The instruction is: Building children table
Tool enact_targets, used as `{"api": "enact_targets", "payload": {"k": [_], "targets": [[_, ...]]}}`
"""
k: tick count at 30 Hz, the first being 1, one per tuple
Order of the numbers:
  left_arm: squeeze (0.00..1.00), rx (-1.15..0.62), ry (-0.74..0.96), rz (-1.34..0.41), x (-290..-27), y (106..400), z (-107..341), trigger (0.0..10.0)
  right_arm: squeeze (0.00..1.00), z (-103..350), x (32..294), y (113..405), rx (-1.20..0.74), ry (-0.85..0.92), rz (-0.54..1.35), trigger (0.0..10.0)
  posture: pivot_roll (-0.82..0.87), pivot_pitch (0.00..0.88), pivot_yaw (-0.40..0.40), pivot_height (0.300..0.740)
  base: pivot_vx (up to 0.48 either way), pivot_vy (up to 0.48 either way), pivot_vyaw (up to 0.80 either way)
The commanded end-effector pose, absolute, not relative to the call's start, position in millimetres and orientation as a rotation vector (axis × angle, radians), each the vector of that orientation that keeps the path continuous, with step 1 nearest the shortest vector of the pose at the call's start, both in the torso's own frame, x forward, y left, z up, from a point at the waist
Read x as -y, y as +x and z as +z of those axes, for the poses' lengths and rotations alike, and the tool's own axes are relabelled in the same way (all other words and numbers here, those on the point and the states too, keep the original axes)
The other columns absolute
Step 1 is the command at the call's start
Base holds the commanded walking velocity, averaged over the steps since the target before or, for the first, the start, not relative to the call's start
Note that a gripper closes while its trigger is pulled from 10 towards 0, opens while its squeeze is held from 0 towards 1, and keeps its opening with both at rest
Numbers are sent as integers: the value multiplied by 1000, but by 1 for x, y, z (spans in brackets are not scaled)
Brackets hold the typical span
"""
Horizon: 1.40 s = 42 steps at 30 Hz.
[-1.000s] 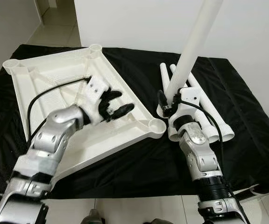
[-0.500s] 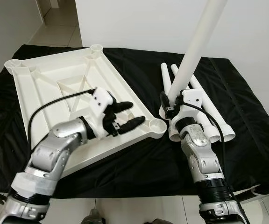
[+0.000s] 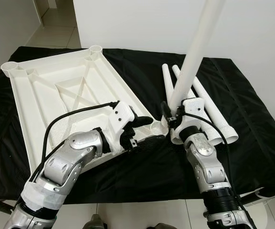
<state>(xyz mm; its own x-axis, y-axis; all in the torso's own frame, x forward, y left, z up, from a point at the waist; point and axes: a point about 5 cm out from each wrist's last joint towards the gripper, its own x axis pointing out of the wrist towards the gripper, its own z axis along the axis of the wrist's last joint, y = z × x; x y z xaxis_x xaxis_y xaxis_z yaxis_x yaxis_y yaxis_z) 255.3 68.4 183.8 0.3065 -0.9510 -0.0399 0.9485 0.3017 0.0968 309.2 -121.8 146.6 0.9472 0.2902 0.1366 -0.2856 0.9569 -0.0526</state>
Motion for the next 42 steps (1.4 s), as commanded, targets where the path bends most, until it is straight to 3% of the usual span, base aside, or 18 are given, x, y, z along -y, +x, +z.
{"api": "enact_targets", "payload": {"k": [1, 15, 24, 42], "targets": [[0, 30, 124, -1282, -65, 253, 183, 10000, 0, 142, 117, 309, 137, -49, 336, 10000, 68, 18, -45, 740, 0, 0, 0], [0, 11, 119, -1279, -64, 250, 183, 10000, 0, 128, 100, 312, 92, -69, 489, 10000, 87, 8, -54, 740, 0, 0, 0], [0, 24, 107, -1260, -65, 250, 188, 10000, 0, 121, 102, 306, 55, -141, 598, 10000, 98, 16, -64, 740, 0, 0, 0], [0, 25, 105, -1267, -63, 251, 191, 10000, 0, 113, 130, 304, 43, -92, 478, 10000, 89, 24, -44, 740, 0, 0, 0]]}}
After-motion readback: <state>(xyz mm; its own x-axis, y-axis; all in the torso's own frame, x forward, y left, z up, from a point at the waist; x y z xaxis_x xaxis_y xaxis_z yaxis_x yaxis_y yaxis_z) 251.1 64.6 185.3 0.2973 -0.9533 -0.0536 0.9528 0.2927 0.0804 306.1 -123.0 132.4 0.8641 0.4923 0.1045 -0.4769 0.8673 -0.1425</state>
